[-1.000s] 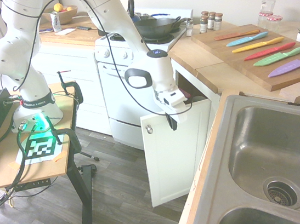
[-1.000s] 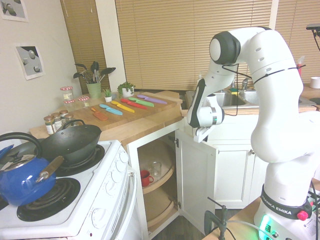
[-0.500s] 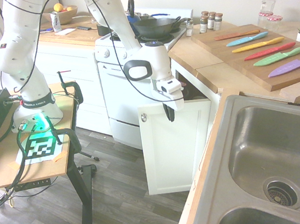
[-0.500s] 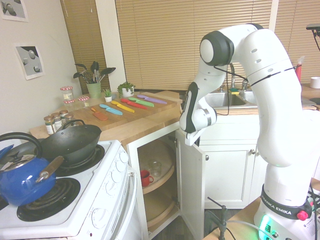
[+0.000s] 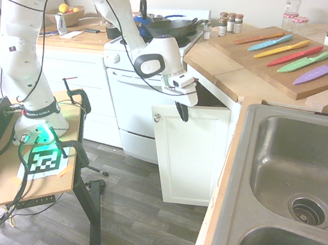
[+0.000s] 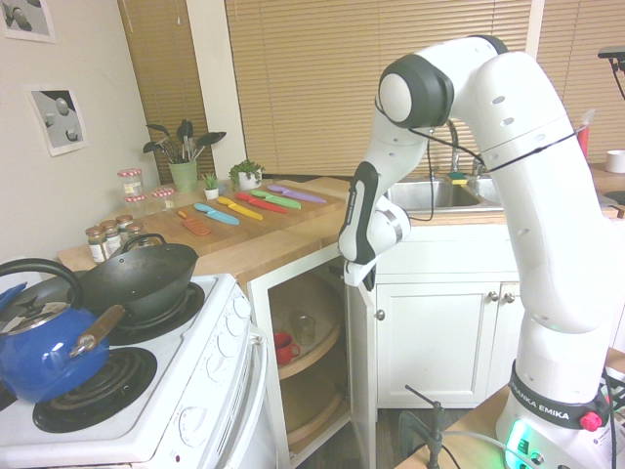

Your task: Close the cabinet

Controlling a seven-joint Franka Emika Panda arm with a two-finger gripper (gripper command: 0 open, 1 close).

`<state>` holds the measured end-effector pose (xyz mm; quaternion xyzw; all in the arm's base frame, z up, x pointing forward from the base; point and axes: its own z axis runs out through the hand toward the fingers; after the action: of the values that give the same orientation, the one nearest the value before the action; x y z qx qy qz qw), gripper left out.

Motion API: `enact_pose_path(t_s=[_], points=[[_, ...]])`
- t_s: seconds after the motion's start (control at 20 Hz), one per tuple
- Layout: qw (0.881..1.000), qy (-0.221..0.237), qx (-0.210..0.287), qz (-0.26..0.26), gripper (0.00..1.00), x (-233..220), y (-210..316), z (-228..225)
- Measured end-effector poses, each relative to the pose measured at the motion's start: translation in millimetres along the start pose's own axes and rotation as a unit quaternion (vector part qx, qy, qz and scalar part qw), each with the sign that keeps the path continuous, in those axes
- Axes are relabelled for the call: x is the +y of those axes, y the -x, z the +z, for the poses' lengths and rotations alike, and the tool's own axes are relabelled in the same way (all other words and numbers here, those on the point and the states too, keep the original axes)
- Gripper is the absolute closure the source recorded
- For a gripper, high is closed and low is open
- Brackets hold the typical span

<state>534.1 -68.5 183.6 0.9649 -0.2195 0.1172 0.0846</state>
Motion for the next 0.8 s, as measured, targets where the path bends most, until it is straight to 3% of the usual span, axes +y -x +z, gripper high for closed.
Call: enact_pose_path(t_s=[0.8], points=[[1.000, 0.017, -0.015, 0.005, 1.00, -59.4, 5.9, -26.3]])
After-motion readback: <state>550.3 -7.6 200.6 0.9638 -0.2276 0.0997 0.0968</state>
